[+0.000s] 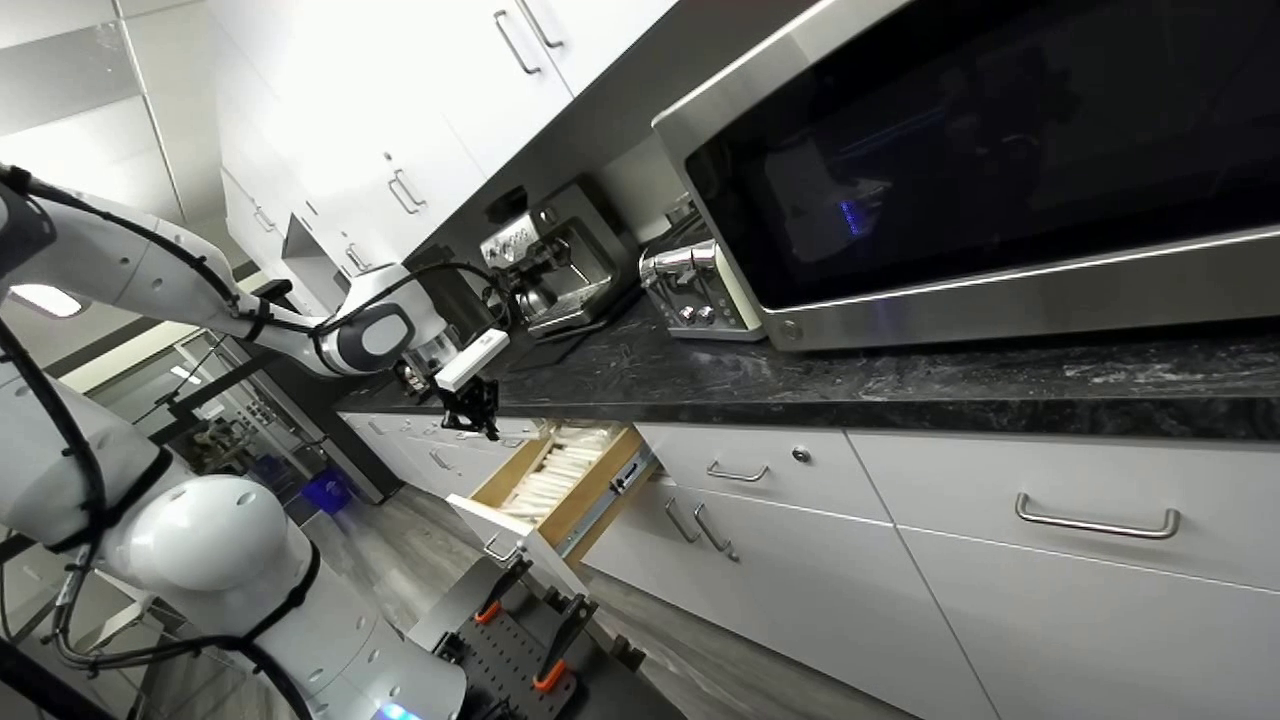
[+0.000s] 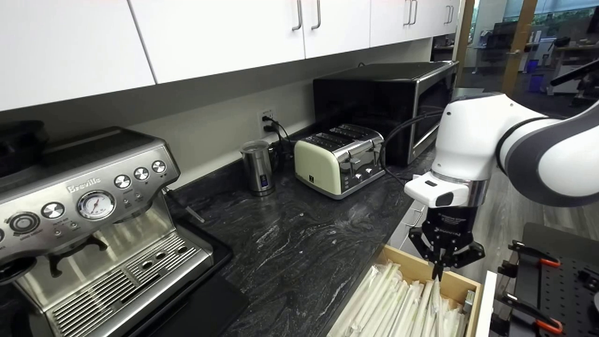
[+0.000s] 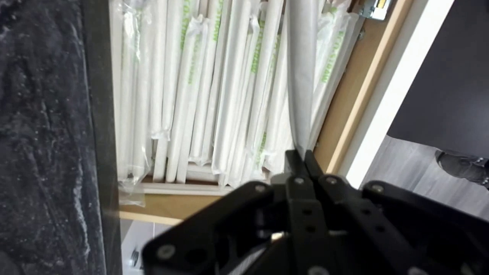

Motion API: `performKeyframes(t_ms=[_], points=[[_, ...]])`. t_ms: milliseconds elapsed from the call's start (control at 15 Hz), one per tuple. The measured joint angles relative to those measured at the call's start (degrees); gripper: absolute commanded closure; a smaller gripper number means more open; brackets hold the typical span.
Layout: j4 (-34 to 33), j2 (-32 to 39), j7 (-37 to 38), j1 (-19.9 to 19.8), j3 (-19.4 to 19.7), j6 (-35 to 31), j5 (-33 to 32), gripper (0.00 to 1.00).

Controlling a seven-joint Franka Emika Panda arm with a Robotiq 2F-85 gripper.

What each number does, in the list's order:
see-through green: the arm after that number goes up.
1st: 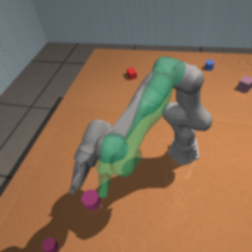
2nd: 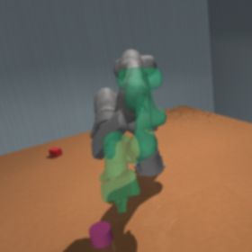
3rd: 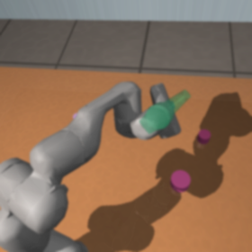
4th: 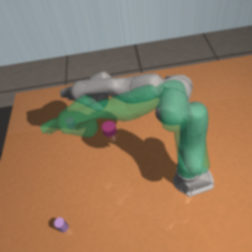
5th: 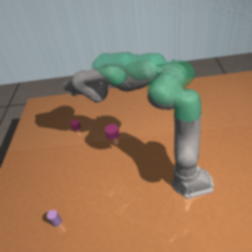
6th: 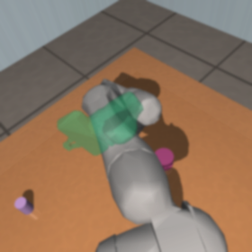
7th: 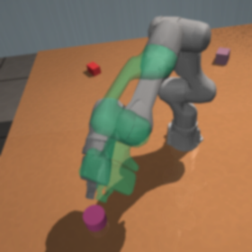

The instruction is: Put the straw in the drawer

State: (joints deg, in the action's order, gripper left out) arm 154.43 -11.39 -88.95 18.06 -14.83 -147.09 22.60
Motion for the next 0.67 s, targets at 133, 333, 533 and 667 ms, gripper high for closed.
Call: performKeyframes(t_ms=[133, 333, 533, 667], points=[[0.7, -1.9, 0.3, 2.1, 1.0, 0.0, 1.9, 0.98], [0.8, -2.7, 5.0, 3.3, 1.0, -1.2, 1.3, 0.73], [0.8, -2.6, 13.2, 3.4, 0.4, -2.5, -3.4, 0.59], [0.8, -2.6, 17.4, 3.4, 0.4, -2.6, -6.5, 0.44]])
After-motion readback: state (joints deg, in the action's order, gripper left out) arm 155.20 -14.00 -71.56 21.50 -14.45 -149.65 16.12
